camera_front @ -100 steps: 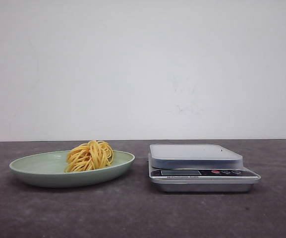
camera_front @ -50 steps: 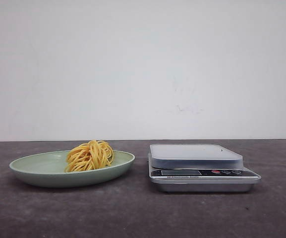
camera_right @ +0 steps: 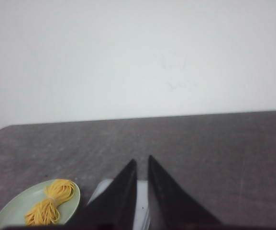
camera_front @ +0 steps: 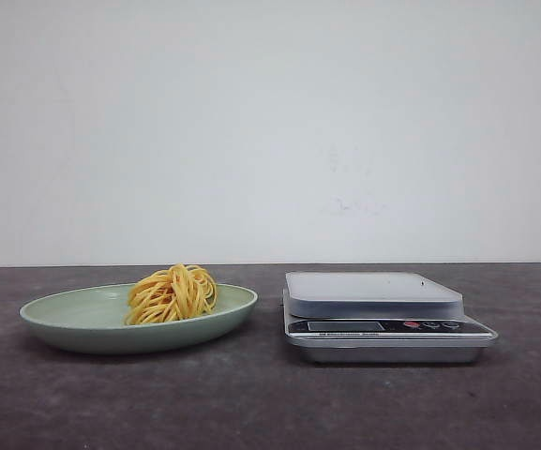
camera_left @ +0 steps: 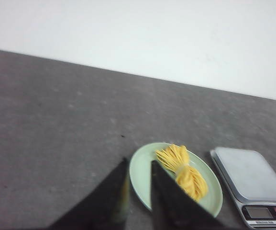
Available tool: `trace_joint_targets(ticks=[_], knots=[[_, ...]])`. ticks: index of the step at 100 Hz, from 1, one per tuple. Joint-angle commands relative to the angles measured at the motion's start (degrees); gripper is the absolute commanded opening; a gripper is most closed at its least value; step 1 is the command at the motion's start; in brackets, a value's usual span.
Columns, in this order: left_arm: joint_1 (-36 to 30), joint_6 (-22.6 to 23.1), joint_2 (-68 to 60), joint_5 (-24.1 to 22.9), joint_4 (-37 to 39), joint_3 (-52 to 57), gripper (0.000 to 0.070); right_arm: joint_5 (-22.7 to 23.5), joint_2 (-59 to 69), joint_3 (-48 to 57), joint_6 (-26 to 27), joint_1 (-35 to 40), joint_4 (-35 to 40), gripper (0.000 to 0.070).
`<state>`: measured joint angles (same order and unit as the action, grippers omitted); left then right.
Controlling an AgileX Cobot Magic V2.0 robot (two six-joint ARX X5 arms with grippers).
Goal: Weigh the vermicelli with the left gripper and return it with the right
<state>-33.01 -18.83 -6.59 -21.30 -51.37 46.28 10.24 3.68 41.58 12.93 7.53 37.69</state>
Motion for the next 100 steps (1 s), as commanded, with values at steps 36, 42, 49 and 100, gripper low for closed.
trace_joint_targets(ticks=[36, 42, 49, 100], knots=[[-0.22, 1.29, -0.04, -0.09, 0.11, 0.5, 0.0016, 0.31, -0.13, 0.48, 1.99, 0.04, -0.42, 0.0006], [-0.22, 1.27, -0.04, -0.09, 0.11, 0.5, 0.0016, 0.28, -0.13, 0.48, 1.99, 0.04, -0.44, 0.0006], [-0.22, 1.27, -0.04, -0.09, 0.11, 0.5, 0.0016, 0.24, -0.13, 0.48, 1.99, 0.04, -0.44, 0.0006], [8.04, 6.91, 0.98, -2.67, 9.75, -3.93, 0.0016, 0.26, -0.13, 0.48, 1.99, 0.04, -0.44, 0.0006]])
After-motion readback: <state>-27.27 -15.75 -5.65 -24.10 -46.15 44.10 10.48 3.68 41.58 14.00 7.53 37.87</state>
